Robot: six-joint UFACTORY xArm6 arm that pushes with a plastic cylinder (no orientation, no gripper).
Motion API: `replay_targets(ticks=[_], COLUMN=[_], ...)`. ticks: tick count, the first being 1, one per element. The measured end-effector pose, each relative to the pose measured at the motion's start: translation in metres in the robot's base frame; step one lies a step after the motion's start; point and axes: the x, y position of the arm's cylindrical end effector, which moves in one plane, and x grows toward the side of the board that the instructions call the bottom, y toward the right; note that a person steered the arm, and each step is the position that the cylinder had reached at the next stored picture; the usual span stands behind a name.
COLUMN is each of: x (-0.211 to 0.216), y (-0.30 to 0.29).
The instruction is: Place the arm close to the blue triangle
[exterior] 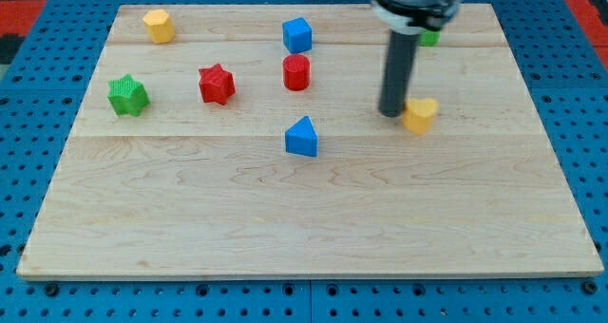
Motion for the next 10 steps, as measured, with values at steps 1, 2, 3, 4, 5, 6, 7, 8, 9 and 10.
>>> replay_targets(ticks=[1,2,3,4,5,6,7,8,9,10], x=[0.001,0.001,0.001,0.001,0.001,0.001,0.001,0.009,0.011,0.011], y=[0.049,0.025,-0.005,-0.026,-0.049,-0.068,-0.091,-0.107,-0.122,-0.123])
